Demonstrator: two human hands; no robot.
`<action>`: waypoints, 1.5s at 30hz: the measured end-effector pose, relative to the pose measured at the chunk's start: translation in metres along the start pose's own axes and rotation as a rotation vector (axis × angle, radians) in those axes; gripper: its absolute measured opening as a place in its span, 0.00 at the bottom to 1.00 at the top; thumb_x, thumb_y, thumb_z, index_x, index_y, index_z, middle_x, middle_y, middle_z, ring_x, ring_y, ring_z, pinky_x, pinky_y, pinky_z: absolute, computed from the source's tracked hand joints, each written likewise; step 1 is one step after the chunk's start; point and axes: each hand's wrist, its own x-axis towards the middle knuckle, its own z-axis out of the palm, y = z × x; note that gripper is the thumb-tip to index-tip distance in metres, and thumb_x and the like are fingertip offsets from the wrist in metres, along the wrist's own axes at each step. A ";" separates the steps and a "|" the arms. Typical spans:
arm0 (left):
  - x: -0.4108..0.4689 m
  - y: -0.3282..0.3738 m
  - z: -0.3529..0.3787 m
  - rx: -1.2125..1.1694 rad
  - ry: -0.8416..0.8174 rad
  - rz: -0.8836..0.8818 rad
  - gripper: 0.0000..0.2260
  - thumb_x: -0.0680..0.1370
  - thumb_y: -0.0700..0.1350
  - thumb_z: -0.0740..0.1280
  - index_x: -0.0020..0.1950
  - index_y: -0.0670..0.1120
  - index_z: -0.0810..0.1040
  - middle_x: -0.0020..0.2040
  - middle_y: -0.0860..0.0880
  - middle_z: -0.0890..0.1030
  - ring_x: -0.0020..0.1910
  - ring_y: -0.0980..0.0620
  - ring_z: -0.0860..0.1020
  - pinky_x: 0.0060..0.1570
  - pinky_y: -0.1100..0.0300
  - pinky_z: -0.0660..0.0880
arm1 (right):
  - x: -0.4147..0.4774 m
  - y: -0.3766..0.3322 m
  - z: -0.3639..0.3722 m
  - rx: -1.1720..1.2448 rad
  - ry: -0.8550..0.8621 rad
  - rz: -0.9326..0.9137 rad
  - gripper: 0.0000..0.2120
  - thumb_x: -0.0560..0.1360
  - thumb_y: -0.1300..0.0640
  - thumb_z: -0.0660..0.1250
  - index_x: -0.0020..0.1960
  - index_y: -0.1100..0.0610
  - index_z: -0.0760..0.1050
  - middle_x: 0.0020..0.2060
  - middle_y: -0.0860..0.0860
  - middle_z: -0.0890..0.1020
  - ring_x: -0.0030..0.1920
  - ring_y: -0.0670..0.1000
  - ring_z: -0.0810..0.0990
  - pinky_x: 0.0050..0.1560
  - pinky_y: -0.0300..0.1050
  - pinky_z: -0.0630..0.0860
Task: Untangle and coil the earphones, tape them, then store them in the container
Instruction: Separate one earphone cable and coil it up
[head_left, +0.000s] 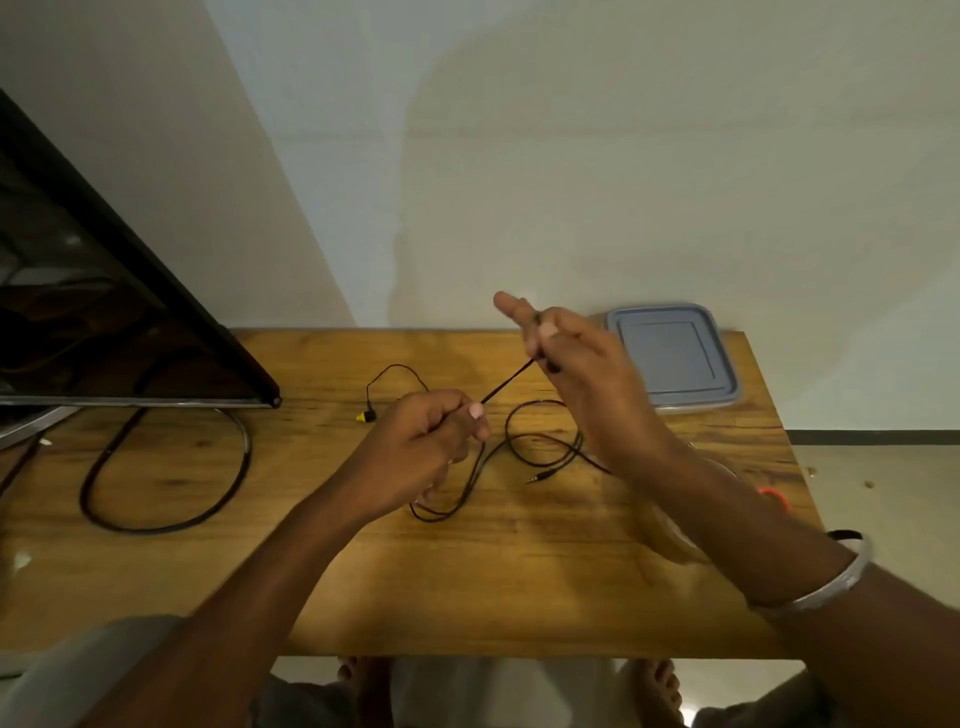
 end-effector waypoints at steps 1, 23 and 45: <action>0.000 0.001 0.000 -0.026 -0.006 0.010 0.15 0.84 0.48 0.60 0.45 0.41 0.77 0.29 0.46 0.64 0.24 0.51 0.60 0.25 0.60 0.63 | -0.002 0.005 0.003 -0.223 -0.018 -0.050 0.13 0.81 0.56 0.58 0.41 0.51 0.76 0.68 0.57 0.78 0.76 0.47 0.67 0.79 0.53 0.59; 0.000 0.008 -0.018 0.120 0.186 0.256 0.08 0.76 0.50 0.67 0.42 0.47 0.80 0.28 0.55 0.75 0.26 0.60 0.68 0.29 0.68 0.65 | -0.010 0.017 0.014 -0.574 -0.257 0.070 0.13 0.81 0.56 0.57 0.43 0.56 0.77 0.36 0.49 0.81 0.40 0.51 0.81 0.49 0.55 0.78; 0.002 -0.004 -0.006 0.041 -0.028 0.098 0.12 0.84 0.41 0.59 0.53 0.46 0.82 0.33 0.51 0.76 0.27 0.58 0.67 0.28 0.67 0.64 | 0.002 -0.013 0.000 0.916 0.082 0.280 0.13 0.81 0.57 0.52 0.42 0.53 0.71 0.43 0.51 0.82 0.62 0.59 0.81 0.70 0.72 0.64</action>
